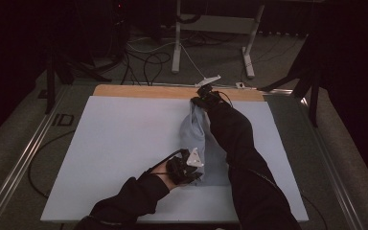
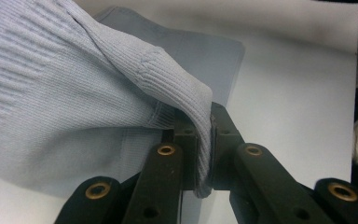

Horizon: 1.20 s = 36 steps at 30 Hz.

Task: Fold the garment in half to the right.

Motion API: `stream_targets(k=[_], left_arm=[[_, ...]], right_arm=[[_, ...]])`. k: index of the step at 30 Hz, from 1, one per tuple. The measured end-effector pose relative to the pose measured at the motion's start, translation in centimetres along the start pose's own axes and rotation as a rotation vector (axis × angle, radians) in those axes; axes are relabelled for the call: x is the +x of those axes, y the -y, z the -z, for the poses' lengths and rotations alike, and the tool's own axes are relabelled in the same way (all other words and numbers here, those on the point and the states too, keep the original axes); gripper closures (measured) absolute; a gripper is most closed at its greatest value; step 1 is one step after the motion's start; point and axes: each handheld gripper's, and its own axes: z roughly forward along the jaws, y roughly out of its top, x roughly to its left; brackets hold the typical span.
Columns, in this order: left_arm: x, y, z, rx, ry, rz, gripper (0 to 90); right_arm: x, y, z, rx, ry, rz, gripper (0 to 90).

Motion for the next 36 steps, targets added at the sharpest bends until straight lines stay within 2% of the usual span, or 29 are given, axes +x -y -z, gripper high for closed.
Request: stream_targets(k=[6, 17, 19, 23, 27, 31, 34, 36], left_arm=[[0.0, -0.4, -1.4, 0.011, 0.002, -0.001, 86.0], [0.3, -0.6, -3.4, 0.023, 0.006, 0.029, 85.9], [0.4, -0.6, -3.6, 0.025, 0.008, 0.030, 85.8], [0.2, -0.7, -3.9, 0.029, 0.007, 0.029, 85.7], [0.2, -0.9, -4.1, 0.035, 0.007, 0.034, 85.6], [0.3, -1.0, -4.3, 0.038, 0.009, 0.036, 85.4], [0.2, -1.3, -4.4, 0.026, 0.022, 0.033, 84.2], [0.1, -1.5, -4.5, 0.011, 0.045, 0.040, 81.5]], right_arm=[[-0.3, 0.8, -0.9, 0.001, -0.020, -0.029, 87.4], [-1.1, 2.4, -2.2, 0.014, -0.041, -0.053, 84.2], [-1.3, 2.7, -2.2, 0.011, -0.038, -0.057, 76.7], [-1.9, 3.0, -1.5, 0.002, -0.012, -0.086, 50.7], [-2.8, 3.2, -0.1, -0.011, 0.013, -0.119, 32.4], [-3.5, 3.6, 1.2, -0.018, -0.001, -0.150, 16.1], [-3.8, 4.2, 2.0, -0.030, -0.008, -0.183, 13.7], [-3.7, 4.6, 2.5, -0.038, 0.000, -0.176, 12.5]])
